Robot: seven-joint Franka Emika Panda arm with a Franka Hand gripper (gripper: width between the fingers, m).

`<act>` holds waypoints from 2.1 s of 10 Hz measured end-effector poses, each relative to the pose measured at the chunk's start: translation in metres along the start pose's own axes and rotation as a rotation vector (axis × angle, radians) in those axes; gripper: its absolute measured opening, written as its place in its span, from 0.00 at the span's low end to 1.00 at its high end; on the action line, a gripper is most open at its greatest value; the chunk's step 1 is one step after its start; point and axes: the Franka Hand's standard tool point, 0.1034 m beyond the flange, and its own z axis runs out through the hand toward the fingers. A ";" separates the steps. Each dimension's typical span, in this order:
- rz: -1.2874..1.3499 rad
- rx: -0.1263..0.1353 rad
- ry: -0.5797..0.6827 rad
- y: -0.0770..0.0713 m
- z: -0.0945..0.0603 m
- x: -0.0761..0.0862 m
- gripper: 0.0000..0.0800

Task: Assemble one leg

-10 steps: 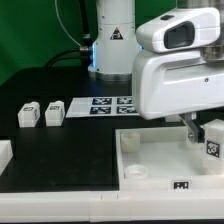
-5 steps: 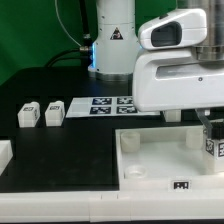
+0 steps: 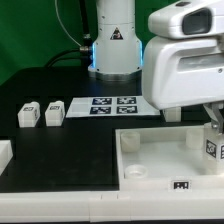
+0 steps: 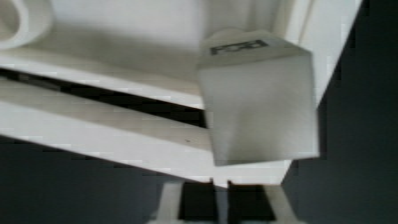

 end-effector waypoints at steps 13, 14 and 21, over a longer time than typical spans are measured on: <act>0.239 0.034 -0.108 -0.027 0.034 -0.033 0.70; 0.382 0.028 -0.110 -0.027 0.034 -0.033 0.47; 1.539 0.129 -0.127 -0.025 0.034 -0.024 0.36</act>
Offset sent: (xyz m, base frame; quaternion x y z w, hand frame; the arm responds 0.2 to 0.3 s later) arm 0.0000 0.0000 0.0000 0.0000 0.0000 0.0000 1.0000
